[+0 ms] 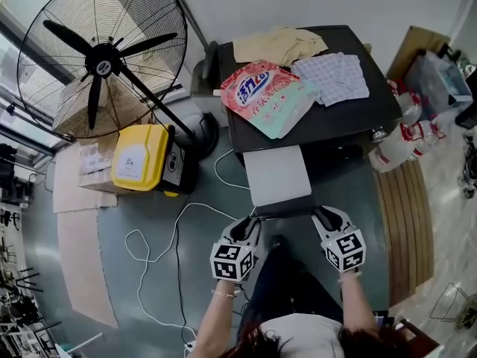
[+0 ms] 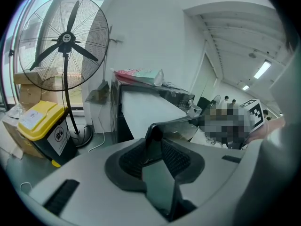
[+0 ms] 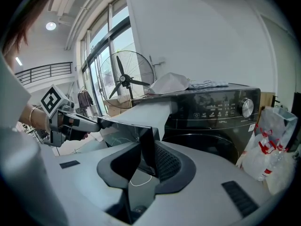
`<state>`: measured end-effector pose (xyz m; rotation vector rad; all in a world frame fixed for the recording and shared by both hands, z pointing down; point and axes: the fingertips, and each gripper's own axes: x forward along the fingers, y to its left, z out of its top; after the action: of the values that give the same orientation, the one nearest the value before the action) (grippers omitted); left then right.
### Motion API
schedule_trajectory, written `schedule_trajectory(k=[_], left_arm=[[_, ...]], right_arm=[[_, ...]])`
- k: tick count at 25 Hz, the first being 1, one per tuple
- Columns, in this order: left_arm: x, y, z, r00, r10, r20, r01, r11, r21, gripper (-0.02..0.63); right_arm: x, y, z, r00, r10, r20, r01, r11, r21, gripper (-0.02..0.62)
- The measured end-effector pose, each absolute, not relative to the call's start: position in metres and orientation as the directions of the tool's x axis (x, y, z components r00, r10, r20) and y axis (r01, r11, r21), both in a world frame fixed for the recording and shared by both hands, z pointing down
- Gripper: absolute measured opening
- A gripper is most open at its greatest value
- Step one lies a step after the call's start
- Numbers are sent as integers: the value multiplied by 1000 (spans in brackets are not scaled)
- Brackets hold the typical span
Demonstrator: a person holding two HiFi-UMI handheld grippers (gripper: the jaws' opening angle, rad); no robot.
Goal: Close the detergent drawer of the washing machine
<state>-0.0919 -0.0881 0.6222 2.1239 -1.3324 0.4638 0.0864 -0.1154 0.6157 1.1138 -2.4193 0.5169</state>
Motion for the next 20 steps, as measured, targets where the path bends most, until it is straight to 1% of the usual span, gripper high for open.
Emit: schedule_trajectory(k=[20], left_arm=[[-98,-113,619,460,-689,560,-888,-351,297,114]], right_arm=[[81,-140,615,-561,-642,522,-805,569,-165,112]])
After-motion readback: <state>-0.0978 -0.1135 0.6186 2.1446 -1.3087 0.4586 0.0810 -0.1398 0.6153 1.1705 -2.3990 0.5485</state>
